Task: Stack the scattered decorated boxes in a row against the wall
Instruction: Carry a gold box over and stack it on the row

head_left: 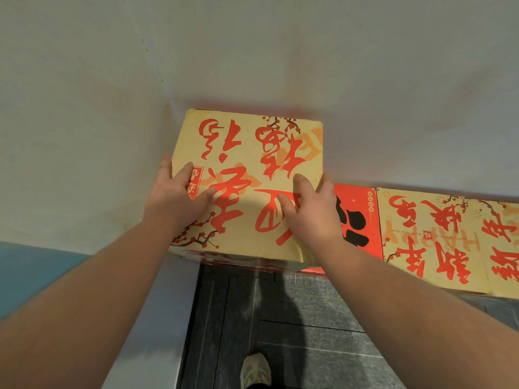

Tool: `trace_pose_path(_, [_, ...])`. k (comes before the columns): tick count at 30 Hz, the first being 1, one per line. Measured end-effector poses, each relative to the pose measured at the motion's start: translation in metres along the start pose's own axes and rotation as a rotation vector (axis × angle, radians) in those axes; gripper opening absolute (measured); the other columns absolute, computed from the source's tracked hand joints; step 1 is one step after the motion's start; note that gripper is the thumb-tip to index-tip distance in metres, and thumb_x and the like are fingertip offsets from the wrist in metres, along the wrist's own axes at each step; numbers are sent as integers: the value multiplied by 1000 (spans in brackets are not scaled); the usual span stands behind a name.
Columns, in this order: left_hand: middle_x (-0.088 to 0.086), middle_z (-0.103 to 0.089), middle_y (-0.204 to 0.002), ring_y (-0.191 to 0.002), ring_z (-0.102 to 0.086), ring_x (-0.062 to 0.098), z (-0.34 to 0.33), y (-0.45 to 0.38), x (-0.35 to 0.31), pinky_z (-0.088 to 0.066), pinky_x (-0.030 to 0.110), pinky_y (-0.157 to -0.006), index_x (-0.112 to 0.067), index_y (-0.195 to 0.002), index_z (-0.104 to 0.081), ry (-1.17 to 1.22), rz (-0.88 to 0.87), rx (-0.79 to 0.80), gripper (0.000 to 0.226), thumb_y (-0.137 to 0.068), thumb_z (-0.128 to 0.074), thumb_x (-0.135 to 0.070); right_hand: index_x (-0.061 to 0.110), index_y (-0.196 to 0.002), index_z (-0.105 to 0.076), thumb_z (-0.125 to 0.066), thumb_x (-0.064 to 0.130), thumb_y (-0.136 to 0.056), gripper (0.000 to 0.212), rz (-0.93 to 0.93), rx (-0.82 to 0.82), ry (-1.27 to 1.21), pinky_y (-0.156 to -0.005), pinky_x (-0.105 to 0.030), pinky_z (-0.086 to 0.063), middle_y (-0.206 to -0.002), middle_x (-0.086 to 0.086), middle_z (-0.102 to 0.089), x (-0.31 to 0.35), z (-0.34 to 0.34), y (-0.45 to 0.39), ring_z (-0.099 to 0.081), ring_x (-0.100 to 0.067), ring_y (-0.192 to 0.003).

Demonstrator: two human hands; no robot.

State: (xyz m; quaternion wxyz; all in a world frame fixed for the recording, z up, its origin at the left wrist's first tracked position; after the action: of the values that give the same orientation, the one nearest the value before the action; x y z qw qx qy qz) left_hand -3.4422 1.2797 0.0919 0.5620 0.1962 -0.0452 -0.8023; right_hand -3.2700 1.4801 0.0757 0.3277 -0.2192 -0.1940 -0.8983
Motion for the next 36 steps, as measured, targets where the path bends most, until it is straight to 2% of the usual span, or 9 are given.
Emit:
trace_pose_path(15, [-5, -1, -159, -144, -18, 26, 2, -8, 16, -35, 48, -107, -33, -151, -15, -16, 38, 18, 87, -80, -50, -69, 35, -140, -35, -43, 62, -90, 57, -19, 8, -10, -95, -45, -50, -148, -3, -22, 14, -14, 0, -34, -27, -133])
trace_pose_path(20, [-4, -1, -160, -144, -19, 26, -2, -8, 17, -36, 47, -106, -33, -151, -14, -9, 8, -6, 88, -79, -50, -69, 34, -140, -35, -43, 60, -92, 56, -10, -2, -3, -94, -42, -49, -149, -3, -20, 14, -12, 3, -33, -26, -134])
trace_pose_path(31, [-4, -6, -159, -143, -23, 23, 5, -13, 17, -38, 44, -105, -33, -151, -15, 18, 1, -22, 87, -81, -56, -63, 32, -139, -38, -44, 61, -91, 56, -29, -12, -18, -100, -45, -45, -151, -5, -20, 17, -16, 3, -29, -28, -137])
trace_pose_path(36, [-2, -6, -160, -144, -20, 25, 2, -12, 18, -36, 48, -108, -31, -151, -16, -19, -11, -31, 86, -81, -52, -66, 32, -138, -38, -42, 62, -91, 56, -16, -13, 36, -99, -45, -45, -151, -6, -21, 20, -15, 4, -28, -28, -135])
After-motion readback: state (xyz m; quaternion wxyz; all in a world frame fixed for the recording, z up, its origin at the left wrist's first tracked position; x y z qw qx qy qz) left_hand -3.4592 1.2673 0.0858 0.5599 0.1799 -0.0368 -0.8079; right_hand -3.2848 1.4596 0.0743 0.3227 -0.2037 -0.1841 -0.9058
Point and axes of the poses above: each hand's wrist, its own y-axis away from the middle knuckle, its own z-axis out of the back of the hand, x = y × z, the point moved 8 cm from there along -y, towards the middle knuckle
